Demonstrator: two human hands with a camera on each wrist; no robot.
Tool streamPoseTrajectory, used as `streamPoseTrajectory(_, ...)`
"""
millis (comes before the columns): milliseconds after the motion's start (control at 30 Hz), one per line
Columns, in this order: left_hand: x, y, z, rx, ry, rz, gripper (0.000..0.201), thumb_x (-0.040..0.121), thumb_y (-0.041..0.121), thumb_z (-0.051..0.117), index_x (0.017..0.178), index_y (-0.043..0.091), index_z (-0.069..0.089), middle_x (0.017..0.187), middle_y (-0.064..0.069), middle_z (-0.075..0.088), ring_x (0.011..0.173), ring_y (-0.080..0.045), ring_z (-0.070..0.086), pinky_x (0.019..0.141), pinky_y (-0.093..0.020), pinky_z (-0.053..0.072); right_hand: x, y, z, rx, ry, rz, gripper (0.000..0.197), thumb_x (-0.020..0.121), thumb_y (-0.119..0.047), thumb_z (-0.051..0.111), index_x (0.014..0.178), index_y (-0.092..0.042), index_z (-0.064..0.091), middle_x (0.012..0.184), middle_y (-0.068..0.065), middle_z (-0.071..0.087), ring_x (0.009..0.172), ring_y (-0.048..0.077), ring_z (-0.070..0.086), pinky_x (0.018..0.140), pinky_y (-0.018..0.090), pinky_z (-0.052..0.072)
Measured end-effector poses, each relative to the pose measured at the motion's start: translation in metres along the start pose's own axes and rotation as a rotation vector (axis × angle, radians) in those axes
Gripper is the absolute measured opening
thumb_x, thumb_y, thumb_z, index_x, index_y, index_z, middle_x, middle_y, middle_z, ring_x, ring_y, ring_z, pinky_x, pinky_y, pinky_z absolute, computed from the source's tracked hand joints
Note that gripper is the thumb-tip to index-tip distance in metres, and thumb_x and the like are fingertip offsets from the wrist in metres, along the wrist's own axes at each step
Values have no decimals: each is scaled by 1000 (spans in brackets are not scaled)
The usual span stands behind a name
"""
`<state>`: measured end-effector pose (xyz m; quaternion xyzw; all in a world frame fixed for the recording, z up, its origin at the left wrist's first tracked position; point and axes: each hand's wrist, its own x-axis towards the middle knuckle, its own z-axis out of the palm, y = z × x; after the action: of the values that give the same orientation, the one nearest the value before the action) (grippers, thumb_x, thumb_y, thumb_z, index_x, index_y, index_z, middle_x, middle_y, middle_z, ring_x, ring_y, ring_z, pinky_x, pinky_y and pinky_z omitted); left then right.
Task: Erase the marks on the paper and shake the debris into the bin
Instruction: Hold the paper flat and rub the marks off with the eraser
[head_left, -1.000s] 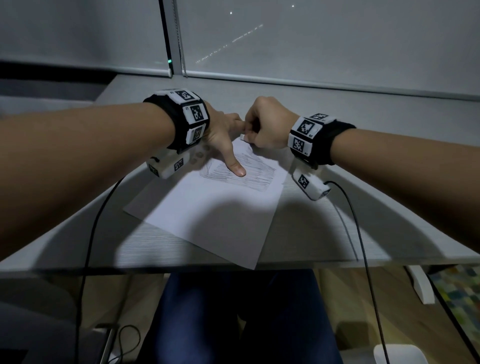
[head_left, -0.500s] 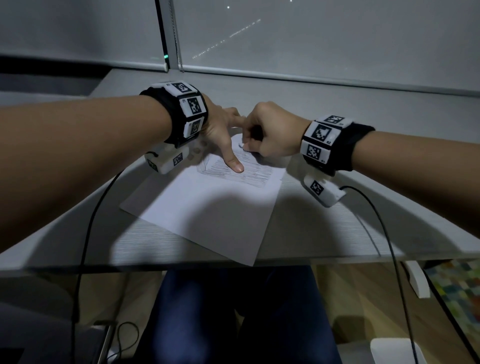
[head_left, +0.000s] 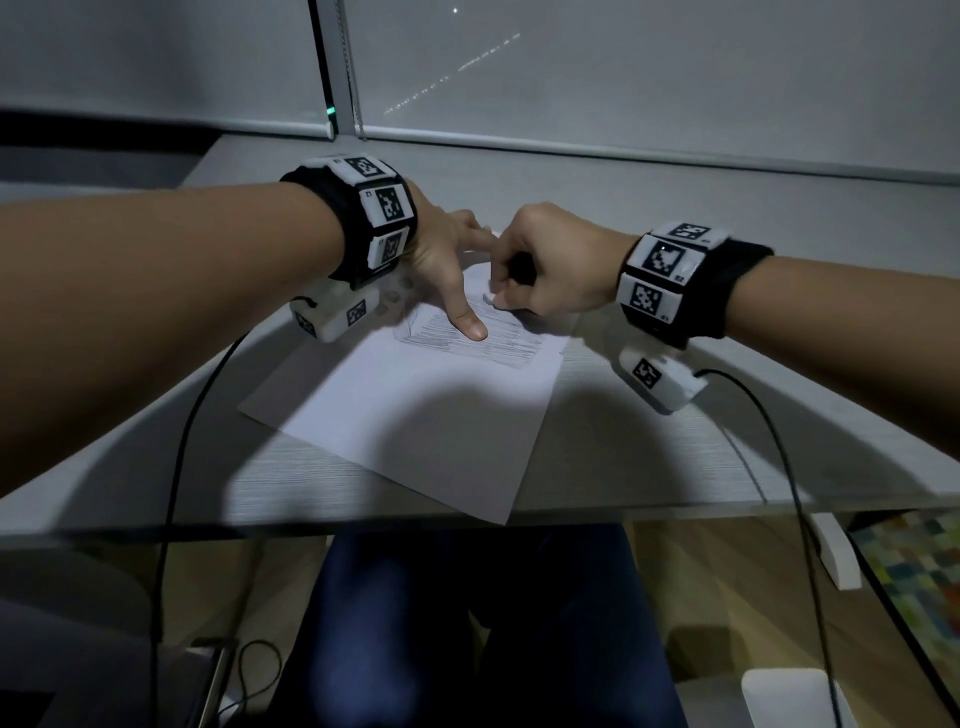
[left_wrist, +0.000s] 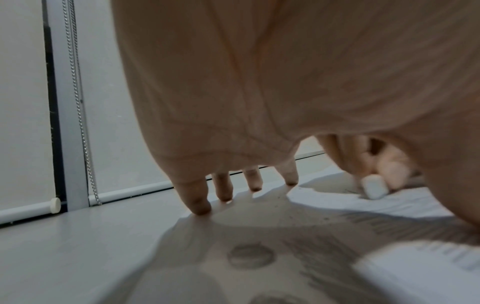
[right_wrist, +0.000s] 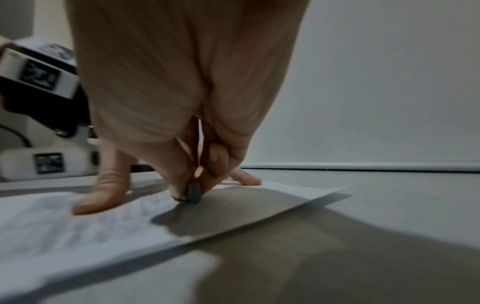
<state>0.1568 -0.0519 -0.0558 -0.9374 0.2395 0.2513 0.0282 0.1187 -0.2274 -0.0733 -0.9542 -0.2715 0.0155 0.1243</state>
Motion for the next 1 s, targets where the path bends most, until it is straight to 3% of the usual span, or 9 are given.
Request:
streamPoseTrajectory(167, 0, -1, 0, -15, -5, 1, 139, 40, 81, 82, 162, 57, 18, 166, 14, 19, 157, -29, 25, 115, -51, 34, 13, 7, -2, -51, 65, 80, 9, 84, -19, 77, 78, -12, 76, 72, 3, 73, 67, 20, 68, 71, 36, 61)
streamPoseTrajectory(333, 3, 0, 1, -24, -2, 7, 135, 38, 83, 83, 158, 59, 26, 163, 14, 20, 155, -32, 26, 110, -50, 37, -6, -1, 1, -19, 13, 26, 7, 87, -15, 76, 82, -11, 76, 74, -1, 72, 65, -1, 62, 64, 17, 50)
streamPoseTrajectory(400, 5, -1, 1, -24, -8, 18, 141, 27, 91, 82, 155, 62, 28, 157, 16, 23, 153, -32, 29, 109, -49, 40, -10, -3, 0, -7, -11, 7, 6, 86, -15, 77, 82, -11, 77, 74, -2, 73, 65, -1, 63, 61, 11, 49)
streamPoseTrajectory(500, 7, -3, 2, -29, 1, 23, 144, 31, 89, 82, 159, 60, 22, 160, 15, 22, 154, -31, 27, 114, -51, 38, -1, 2, -2, -28, 24, 57, 9, 86, -17, 76, 78, -13, 74, 69, -4, 70, 63, 8, 64, 65, 24, 53)
streamPoseTrajectory(567, 7, -3, 2, -48, -1, 18, 143, 37, 83, 84, 161, 57, 20, 163, 15, 20, 155, -30, 26, 115, -51, 39, 4, 2, -3, -35, 48, 73, 10, 86, -15, 74, 76, -15, 72, 67, -6, 67, 62, 8, 62, 66, 26, 52)
streamPoseTrajectory(733, 6, -3, 3, -40, -3, 16, 137, 35, 86, 85, 156, 62, 26, 161, 12, 23, 152, -33, 31, 103, -44, 42, -13, -2, -3, -21, -48, 53, 10, 88, -14, 75, 79, -11, 72, 59, -7, 66, 57, 5, 62, 66, 28, 56)
streamPoseTrajectory(800, 10, -3, 3, -19, -2, 36, 144, 24, 93, 82, 153, 67, 24, 161, 11, 23, 150, -34, 36, 110, -51, 44, -20, -2, -5, -9, -97, 28, 11, 89, -14, 77, 79, -11, 72, 61, -11, 70, 58, 7, 64, 68, 29, 58)
streamPoseTrajectory(900, 13, -5, 3, -2, 11, 62, 158, 13, 98, 76, 157, 65, 21, 163, 10, 22, 154, -32, 29, 115, -52, 37, -11, 2, -5, -50, -29, 72, 6, 80, -14, 78, 76, -14, 73, 64, -1, 70, 59, 16, 64, 66, 39, 62)
streamPoseTrajectory(1000, 10, -6, 2, -20, 17, 46, 146, 30, 87, 82, 160, 60, 22, 165, 11, 22, 155, -30, 28, 112, -49, 36, -3, 2, -3, -72, -1, 98, 4, 79, -12, 74, 77, -14, 72, 66, 0, 69, 59, 19, 64, 65, 40, 63)
